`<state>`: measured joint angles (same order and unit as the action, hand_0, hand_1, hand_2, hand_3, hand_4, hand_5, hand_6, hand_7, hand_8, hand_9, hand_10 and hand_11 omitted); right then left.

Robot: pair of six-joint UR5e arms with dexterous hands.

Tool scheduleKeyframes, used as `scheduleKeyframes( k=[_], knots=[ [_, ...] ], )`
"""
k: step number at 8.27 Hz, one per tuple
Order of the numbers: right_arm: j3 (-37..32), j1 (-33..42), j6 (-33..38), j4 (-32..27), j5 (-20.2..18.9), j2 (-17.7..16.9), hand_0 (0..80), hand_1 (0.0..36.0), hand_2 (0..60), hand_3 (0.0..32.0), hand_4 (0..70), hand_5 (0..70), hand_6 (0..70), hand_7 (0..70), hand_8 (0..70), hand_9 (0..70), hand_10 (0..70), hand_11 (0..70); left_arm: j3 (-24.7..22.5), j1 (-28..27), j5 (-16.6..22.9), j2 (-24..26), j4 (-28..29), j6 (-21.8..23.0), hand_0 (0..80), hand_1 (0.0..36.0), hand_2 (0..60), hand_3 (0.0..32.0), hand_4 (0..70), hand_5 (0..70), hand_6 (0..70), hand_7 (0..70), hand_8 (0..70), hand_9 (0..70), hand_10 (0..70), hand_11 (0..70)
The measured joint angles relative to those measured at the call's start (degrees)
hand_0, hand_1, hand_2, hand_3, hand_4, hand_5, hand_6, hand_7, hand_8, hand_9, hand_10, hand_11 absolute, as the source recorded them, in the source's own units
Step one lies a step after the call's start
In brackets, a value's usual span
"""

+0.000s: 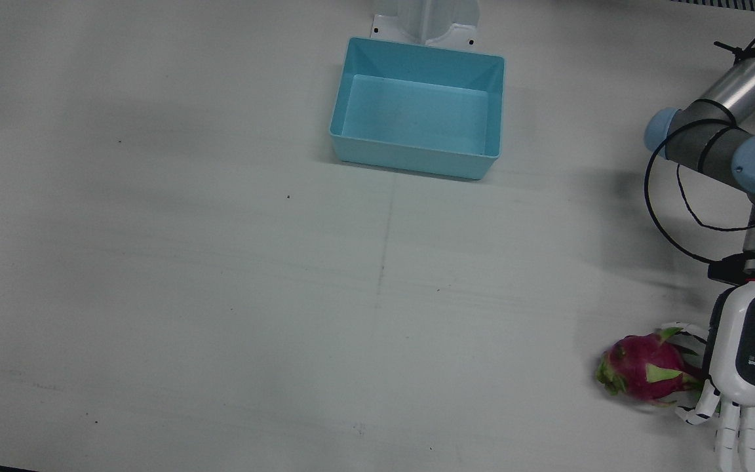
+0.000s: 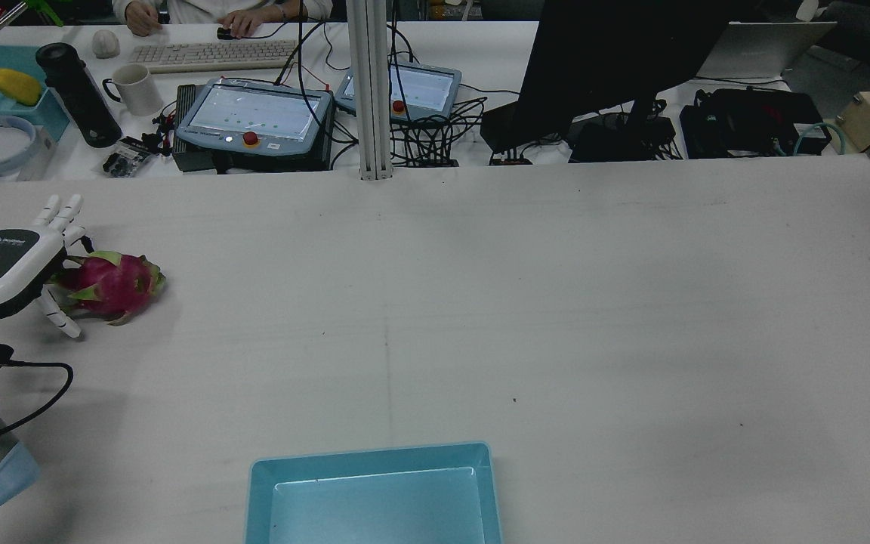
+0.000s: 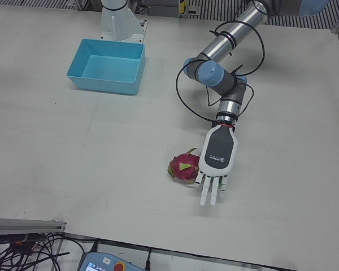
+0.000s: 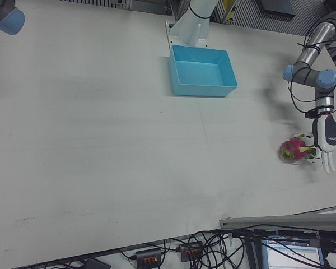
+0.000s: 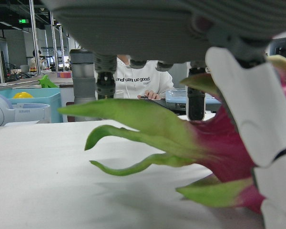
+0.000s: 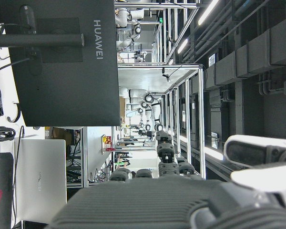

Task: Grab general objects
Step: 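Close the left hand's fingers around the pink dragon fruit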

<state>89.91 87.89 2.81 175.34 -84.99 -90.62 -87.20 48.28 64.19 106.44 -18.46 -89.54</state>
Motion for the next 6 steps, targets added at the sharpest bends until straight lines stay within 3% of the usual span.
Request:
scheduleKeyframes(
  k=[4, 5, 6],
  knots=[
    [0.0, 0.0, 0.0, 0.01, 0.0, 0.0, 0.0, 0.0, 0.0, 0.0, 0.0, 0.0, 0.0, 0.0, 0.0, 0.0, 0.0, 0.0, 0.56, -0.09, 0.24, 0.18, -0.16, 0.06, 51.2, 19.1, 11.2, 1.2, 1.9, 11.4, 0.0, 7.3, 0.0, 0.0, 4.0, 8.1],
    [0.0, 0.0, 0.0, 0.01, 0.0, 0.0, 0.0, 0.0, 0.0, 0.0, 0.0, 0.0, 0.0, 0.0, 0.0, 0.0, 0.0, 0.0, 0.57, -0.11, 0.29, 0.36, -0.37, 0.07, 51.4, 19.6, 11.8, 5.2, 1.1, 7.0, 0.0, 8.5, 0.0, 0.3, 4.6, 9.0],
    [0.0, 0.0, 0.0, 0.01, 0.0, 0.0, 0.0, 0.0, 0.0, 0.0, 0.0, 0.0, 0.0, 0.0, 0.0, 0.0, 0.0, 0.0, 0.59, -0.11, 0.31, 0.41, -0.51, 0.07, 51.5, 19.7, 12.1, 5.0, 1.1, 7.7, 0.0, 9.0, 0.0, 0.4, 4.5, 8.9]
  ],
)
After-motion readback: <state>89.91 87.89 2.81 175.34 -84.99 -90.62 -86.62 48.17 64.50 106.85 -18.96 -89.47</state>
